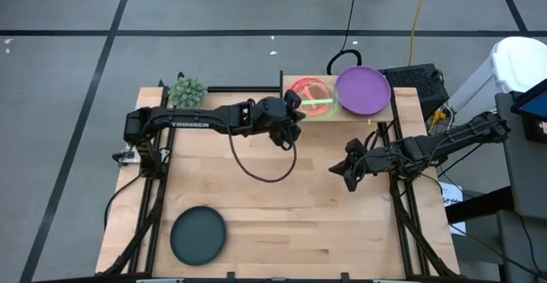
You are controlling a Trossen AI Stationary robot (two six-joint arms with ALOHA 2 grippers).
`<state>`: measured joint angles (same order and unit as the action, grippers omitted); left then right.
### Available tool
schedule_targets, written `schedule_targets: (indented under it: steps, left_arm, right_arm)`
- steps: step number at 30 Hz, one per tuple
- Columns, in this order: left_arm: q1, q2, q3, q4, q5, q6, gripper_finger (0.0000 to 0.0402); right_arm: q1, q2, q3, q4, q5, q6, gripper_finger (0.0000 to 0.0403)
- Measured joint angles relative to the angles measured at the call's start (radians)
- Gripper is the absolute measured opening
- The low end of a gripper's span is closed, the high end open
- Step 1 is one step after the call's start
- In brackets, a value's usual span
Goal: Place and stack plates onto a shelf
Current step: Stack the green plate on the pink plate on the shelf
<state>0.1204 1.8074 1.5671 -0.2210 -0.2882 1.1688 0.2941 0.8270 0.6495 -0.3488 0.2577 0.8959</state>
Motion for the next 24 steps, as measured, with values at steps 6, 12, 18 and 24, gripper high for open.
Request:
schedule_targets:
  steps: [6,12,18,24]
  left_arm:
    - [0.052,0.035,0.003,0.059,0.011,-0.001,0.0003]
    - [0.104,0.048,0.002,0.042,0.033,-0.029,0.0003]
    - [0.144,0.066,0.002,0.037,0.064,-0.069,0.0003]
    - [0.152,0.088,0.001,0.025,0.088,-0.082,0.0003]
  right_arm:
    - [0.0,0.0,0.0,-0.002,0.0,-0.009,0.0]
    - [0.0,0.0,0.0,-0.003,0.001,-0.025,0.0]
    - [0.0,0.0,0.0,-0.007,0.002,-0.055,0.0]
    - [0.0,0.0,0.0,-0.008,0.002,-0.054,0.0]
